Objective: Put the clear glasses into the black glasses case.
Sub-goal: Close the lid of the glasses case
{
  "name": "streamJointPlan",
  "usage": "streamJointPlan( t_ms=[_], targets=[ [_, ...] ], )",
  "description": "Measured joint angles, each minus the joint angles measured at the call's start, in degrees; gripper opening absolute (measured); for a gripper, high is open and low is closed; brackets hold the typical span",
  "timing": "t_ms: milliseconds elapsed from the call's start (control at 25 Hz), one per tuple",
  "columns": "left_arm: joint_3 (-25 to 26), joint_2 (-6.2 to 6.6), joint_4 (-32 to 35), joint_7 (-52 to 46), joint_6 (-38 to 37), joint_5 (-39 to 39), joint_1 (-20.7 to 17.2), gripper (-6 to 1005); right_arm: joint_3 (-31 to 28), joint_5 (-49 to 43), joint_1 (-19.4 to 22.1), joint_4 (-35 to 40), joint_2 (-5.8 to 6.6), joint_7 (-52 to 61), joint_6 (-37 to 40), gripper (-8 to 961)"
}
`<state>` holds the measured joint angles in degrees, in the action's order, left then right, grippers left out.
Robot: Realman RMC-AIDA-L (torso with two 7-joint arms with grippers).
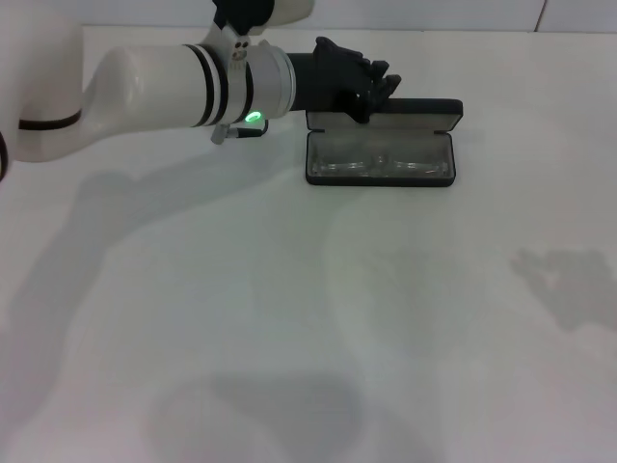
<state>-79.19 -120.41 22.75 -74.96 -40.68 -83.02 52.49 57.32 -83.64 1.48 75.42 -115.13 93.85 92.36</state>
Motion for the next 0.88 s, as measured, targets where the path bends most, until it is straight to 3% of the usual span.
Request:
streamJointPlan(
  t_ms=[880],
  targets=[
    [-0.7,0.01,-2.1,-0.2,0.9,-0.3,0.2,186,0.0,1.4,-0.6,-3.1,0.0,-2.0,0.5,124]
  ],
)
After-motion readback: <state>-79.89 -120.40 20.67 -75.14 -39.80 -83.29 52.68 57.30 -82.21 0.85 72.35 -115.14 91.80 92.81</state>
